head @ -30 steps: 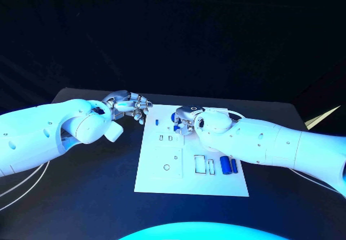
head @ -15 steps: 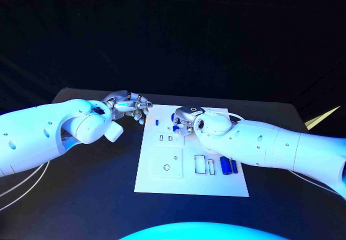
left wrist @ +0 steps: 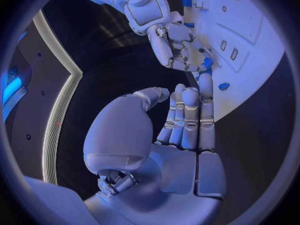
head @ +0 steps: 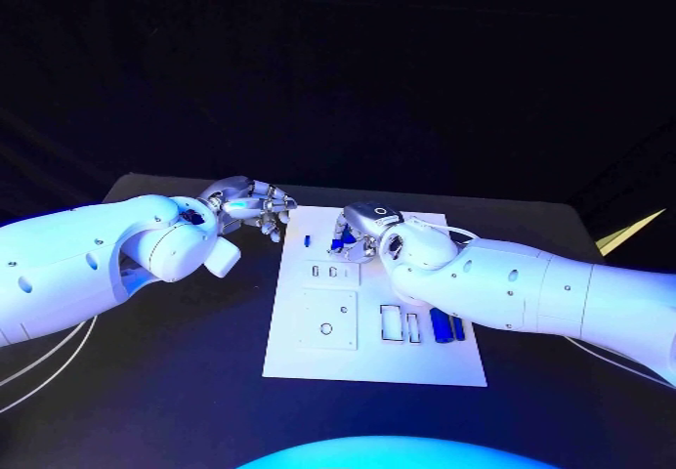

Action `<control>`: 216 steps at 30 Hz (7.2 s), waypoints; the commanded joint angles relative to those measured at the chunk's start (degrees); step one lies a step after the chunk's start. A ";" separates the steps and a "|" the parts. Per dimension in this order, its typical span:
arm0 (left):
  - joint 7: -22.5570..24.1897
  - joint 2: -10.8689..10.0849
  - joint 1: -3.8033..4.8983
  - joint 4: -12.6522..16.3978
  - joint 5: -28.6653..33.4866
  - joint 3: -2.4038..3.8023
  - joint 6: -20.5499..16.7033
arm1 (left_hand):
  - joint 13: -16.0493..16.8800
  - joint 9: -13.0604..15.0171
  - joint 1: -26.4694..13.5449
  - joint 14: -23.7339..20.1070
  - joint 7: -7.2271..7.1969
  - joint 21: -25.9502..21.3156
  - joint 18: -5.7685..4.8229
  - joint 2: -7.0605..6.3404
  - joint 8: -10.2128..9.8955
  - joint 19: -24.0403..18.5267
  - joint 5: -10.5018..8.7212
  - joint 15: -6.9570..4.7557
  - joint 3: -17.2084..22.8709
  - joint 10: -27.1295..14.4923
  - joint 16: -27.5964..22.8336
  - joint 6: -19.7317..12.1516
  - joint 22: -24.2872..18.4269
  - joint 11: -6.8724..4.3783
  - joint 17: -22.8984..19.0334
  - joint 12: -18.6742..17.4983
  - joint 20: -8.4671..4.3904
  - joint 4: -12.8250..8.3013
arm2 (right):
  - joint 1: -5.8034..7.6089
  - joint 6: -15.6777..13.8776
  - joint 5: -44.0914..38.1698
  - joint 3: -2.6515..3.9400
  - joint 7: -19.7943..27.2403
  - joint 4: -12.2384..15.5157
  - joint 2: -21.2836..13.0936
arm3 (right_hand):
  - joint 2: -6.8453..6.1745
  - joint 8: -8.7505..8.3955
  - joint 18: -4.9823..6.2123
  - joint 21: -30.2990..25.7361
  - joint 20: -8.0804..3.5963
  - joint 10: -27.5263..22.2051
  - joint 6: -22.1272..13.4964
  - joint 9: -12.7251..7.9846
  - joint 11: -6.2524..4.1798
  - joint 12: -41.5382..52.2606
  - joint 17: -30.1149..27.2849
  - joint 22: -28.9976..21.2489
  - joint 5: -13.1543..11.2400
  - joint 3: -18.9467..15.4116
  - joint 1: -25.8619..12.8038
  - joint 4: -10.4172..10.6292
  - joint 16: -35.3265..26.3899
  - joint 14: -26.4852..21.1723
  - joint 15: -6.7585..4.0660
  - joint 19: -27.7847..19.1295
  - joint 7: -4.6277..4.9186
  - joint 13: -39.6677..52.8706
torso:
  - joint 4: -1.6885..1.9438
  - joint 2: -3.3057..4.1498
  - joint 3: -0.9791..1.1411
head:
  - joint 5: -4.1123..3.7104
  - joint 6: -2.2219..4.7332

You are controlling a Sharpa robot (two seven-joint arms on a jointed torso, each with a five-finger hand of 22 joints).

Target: Assemble the parts on the task board

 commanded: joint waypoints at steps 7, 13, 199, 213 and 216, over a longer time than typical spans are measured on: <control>1.50 0.12 -0.14 -0.28 1.47 -0.03 -1.31 | -0.98 -1.83 0.89 0.00 0.87 -1.08 -0.15 -0.20 -0.20 1.16 0.64 0.18 -2.38 -0.65 -0.57 -1.71 -0.72 0.36 -0.80 0.03 0.32 0.62 | 0.12 -3.58 1.11 0.11 0.80 4.42 -3.72 | 0.81 1.60 -1.93 1.40 -0.34 5.30 0.88 0.71 -0.62 1.49 15.73 11.40 -0.33 1.35 -1.71 0.51 0.78 6.56 -0.43 2.66 0.01 13.43 | -0.27 -0.35 0.21 | 0.45 0.57; 2.49 -0.14 -0.93 -0.16 4.83 -0.17 -2.09 | -1.35 -3.25 0.22 0.02 1.09 -1.38 -0.15 0.00 -1.41 1.29 0.69 0.39 -2.48 -0.66 -0.42 -2.36 -0.92 0.58 -1.00 0.27 0.51 1.79 | 0.38 -7.06 3.20 0.34 2.41 9.44 -7.89 | 0.61 1.46 -1.97 1.57 -0.34 5.27 0.65 0.69 -0.59 1.42 15.73 11.55 -0.31 1.31 -1.86 0.53 0.78 6.56 -0.42 2.77 0.07 13.38 | -0.69 -0.83 0.51 | 0.96 1.00; 2.93 -1.19 -1.77 1.86 5.03 -0.14 -2.59 | -1.87 -4.93 1.70 -0.09 1.38 -1.60 -0.13 0.08 -2.06 1.54 0.67 0.51 -2.09 -1.03 -0.20 -2.05 -1.08 0.76 -1.32 0.65 0.61 1.18 | -0.60 1.65 2.56 0.01 -1.00 -3.71 2.78 | -0.64 -4.80 -1.43 -1.01 1.71 3.66 -5.68 0.74 1.97 -1.41 15.73 10.72 -0.10 -7.31 -1.41 1.37 0.78 6.56 1.84 1.63 2.84 11.75 | 0.25 0.59 -0.73 | 0.14 0.11; 2.82 -1.24 -1.74 1.86 4.74 -0.13 -2.55 | -1.93 -5.08 1.78 -0.09 1.41 -1.60 -0.13 0.05 -2.11 1.57 0.67 0.53 -2.10 -1.05 -0.17 -2.04 -1.08 0.79 -1.35 0.68 0.62 1.12 | -0.77 5.31 2.88 0.00 -0.47 -4.61 3.02 | 1.07 -3.70 -1.59 -0.43 1.35 3.98 -3.34 1.36 1.40 -0.85 15.73 11.24 -0.09 -5.52 1.85 0.63 0.78 6.56 1.38 2.05 2.23 12.17 | 0.19 0.63 -0.73 | 0.31 -0.26; 2.78 -1.11 -1.75 1.68 4.70 -0.13 -2.54 | -1.95 -5.12 1.86 -0.06 1.40 -1.59 -0.13 0.04 -2.11 1.58 0.68 0.53 -2.08 -1.06 -0.12 -2.02 -1.08 0.78 -1.30 0.70 0.62 1.06 | -0.78 5.73 2.86 0.00 -0.39 -4.53 2.87 | 1.23 -3.65 -1.63 -0.29 1.28 4.03 -3.12 1.38 1.33 -0.79 15.73 11.36 -0.08 -4.90 2.30 0.34 0.78 6.56 1.31 2.15 2.18 12.22 | 0.11 0.62 -0.74 | 0.23 -0.33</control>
